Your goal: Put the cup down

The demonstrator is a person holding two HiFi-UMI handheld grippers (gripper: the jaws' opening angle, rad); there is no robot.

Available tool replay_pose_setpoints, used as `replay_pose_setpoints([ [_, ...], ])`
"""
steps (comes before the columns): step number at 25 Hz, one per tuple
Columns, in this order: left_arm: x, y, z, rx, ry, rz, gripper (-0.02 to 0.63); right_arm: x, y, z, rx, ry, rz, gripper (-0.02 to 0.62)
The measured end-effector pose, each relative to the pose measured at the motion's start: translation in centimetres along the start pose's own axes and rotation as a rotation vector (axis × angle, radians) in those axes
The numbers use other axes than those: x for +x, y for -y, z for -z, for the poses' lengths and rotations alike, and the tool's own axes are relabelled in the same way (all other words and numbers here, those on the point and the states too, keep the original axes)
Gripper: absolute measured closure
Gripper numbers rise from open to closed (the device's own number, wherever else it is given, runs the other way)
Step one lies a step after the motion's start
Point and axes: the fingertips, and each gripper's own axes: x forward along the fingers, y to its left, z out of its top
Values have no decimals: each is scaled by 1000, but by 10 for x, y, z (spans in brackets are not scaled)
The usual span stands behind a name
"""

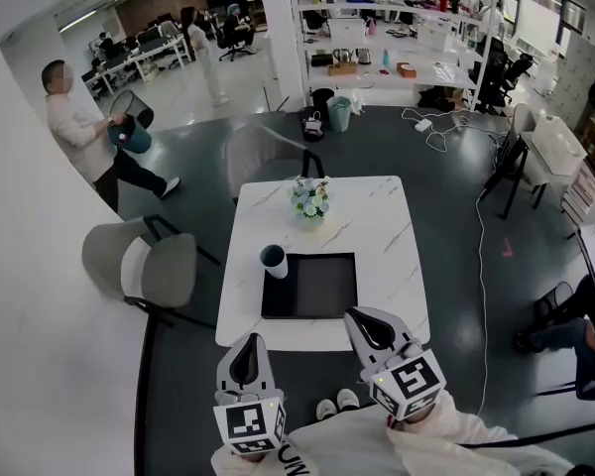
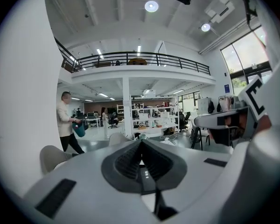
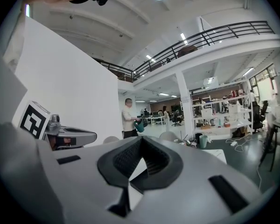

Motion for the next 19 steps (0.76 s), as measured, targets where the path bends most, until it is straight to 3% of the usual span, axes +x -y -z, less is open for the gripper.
replay_pose_setpoints([
  [19, 7, -3, 15, -7, -34, -22, 597, 8, 5, 8, 0, -7, 4, 591],
])
